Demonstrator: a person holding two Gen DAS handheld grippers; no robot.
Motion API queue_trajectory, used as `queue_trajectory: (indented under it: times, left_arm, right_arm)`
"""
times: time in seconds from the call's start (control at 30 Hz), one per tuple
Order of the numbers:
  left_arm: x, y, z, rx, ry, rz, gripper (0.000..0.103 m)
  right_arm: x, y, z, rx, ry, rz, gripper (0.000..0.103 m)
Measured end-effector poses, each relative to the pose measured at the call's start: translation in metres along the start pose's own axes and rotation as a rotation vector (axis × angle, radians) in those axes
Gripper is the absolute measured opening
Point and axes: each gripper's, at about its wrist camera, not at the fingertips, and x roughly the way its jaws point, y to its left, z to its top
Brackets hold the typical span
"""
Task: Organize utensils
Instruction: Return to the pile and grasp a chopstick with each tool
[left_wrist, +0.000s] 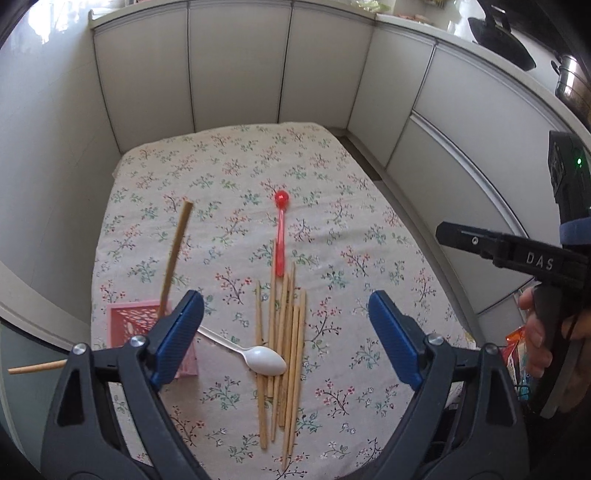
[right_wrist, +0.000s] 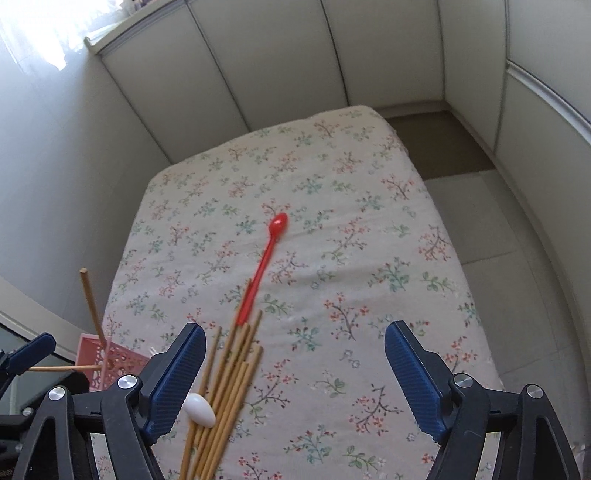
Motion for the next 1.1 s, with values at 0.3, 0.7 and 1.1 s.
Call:
queue_trajectory:
  times: [0.3,0.7,1.1]
  left_arm:
    - [0.096,-0.005,-0.012,-0.009,0.186,0.034,0.034]
    - [0.168,0.01,-0.006,-0.03,0.238,0.194,0.013]
    - [0.183,0.021,-0.01,-0.059,0.285,0.165,0.006]
  right_arm:
    - [0.034,-0.027,-0.015,0.045,0.131,-0.057,0.084]
    - [0.076,-0.025,-0.03,0.016,0.256,-0.081,0.084]
    - [0.111,-0.028,-0.031,0.045,0.329,-0.109,0.084]
